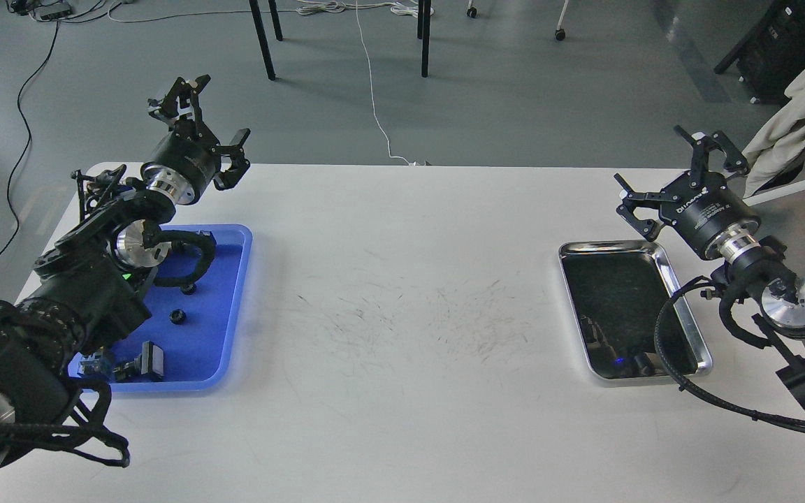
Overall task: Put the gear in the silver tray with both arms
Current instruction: 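Raise the left gripper up and away from the blue tray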
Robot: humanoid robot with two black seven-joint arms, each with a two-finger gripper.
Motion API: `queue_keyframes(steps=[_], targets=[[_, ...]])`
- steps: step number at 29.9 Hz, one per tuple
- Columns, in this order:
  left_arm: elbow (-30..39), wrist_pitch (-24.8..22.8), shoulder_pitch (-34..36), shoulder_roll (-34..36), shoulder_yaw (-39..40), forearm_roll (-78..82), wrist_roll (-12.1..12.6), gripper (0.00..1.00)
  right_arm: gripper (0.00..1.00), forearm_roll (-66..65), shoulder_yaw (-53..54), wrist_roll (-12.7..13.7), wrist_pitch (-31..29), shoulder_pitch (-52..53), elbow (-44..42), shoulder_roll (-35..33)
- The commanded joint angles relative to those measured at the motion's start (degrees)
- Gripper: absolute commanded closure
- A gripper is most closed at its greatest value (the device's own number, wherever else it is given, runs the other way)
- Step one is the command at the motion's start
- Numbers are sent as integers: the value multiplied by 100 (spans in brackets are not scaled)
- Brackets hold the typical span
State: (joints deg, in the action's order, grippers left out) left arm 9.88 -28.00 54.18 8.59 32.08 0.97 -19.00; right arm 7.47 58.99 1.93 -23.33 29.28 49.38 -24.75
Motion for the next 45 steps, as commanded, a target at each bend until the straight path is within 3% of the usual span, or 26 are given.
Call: queue_keyframes(steps=[1,45], targets=[[-4,0,-4,-24,-9,8,-16,2,1,0,8,0,-23,-2,-25,32],[5,0,215,151,-70,70,-16,2,1,9,51,35,-260,-300,10,-249]])
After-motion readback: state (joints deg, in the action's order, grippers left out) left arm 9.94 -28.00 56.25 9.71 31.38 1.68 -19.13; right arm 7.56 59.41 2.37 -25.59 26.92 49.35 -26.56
